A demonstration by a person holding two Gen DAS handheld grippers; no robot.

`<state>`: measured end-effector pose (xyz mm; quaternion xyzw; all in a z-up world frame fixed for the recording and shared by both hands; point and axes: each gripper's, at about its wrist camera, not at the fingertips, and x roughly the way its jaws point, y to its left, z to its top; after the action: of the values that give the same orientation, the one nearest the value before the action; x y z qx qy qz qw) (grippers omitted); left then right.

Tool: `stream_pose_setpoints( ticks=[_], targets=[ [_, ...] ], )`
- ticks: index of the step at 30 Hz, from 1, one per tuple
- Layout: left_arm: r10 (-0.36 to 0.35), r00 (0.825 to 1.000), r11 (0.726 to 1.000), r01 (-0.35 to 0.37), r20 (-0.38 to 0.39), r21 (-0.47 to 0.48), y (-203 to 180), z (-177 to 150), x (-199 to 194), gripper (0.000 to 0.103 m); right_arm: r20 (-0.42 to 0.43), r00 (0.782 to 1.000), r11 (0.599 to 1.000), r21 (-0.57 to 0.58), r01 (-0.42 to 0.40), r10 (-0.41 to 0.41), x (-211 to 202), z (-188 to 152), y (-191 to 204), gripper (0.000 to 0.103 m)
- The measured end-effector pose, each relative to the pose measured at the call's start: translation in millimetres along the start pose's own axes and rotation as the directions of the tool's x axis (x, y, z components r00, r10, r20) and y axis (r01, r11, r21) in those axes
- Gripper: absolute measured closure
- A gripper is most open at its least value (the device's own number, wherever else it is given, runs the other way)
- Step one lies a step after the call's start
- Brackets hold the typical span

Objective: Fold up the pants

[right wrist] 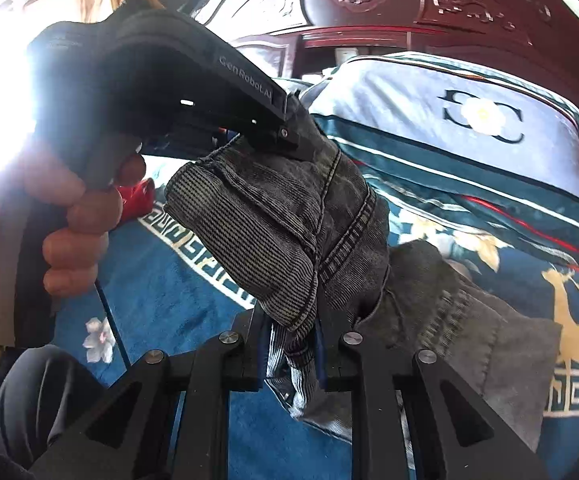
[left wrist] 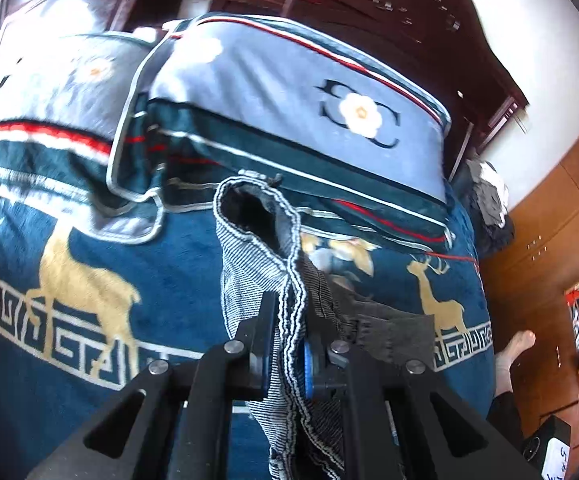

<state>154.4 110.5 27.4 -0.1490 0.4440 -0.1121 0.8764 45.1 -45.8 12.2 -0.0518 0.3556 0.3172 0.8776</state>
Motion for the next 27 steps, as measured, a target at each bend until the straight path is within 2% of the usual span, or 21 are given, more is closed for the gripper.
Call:
stream_pose_setpoints(
  ticks=[9, 14, 18, 21, 23, 24, 25, 27],
  targets=[
    [-0.025, 0.999, 0.992, 0.029, -0.032, 0.122, -82.1, -4.9, 14.6, 0.09, 0.043, 0.999, 0.992, 0.128, -0.001, -0.005, -29.4, -17.9, -42.6, 0.087],
    [-0.052, 0.995, 0.977, 0.068, -0.082, 0.201, -139.9, -15.8, 42.0, 0.09, 0.061, 0.998, 0.974, 0.228, 0.011, -0.025, -50.4, -38.1, -77.4, 0.087],
    [-0.073, 0.986, 0.964, 0.108, -0.149, 0.244, -185.2, -30.2, 75.6, 0.09, 0.061, 0.997, 0.942, 0.335, 0.021, -0.044, -63.4, -58.0, -110.3, 0.087],
    [-0.042, 0.976, 0.95, 0.105, -0.211, 0.295, -213.1, -47.5, 107.4, 0.09, 0.034, 0.999, 0.898, 0.439, 0.018, -0.037, -66.7, -78.4, -136.4, 0.087],
    [-0.006, 0.964, 0.949, 0.089, -0.265, 0.303, -221.2, -61.1, 132.3, 0.087, 0.0, 1.0, 0.841, 0.541, -0.005, 0.006, -59.2, -95.7, -157.0, 0.084],
    [0.004, 0.957, 0.95, 0.088, -0.291, 0.3, -223.5, -68.6, 143.4, 0.087, -0.023, 1.0, 0.813, 0.583, -0.002, 0.02, -54.1, -101.8, -165.1, 0.081],
    [0.008, 0.95, 0.951, 0.089, -0.313, 0.295, -224.8, -74.7, 151.1, 0.087, -0.045, 0.999, 0.781, 0.625, 0.005, 0.029, -49.2, -109.7, -173.8, 0.074],
    [-0.017, 0.945, 0.953, 0.114, -0.327, 0.281, -229.3, -81.3, 154.9, 0.076, -0.083, 0.996, 0.743, 0.668, 0.038, 0.024, -43.9, -120.1, -186.9, 0.066]
  ],
)
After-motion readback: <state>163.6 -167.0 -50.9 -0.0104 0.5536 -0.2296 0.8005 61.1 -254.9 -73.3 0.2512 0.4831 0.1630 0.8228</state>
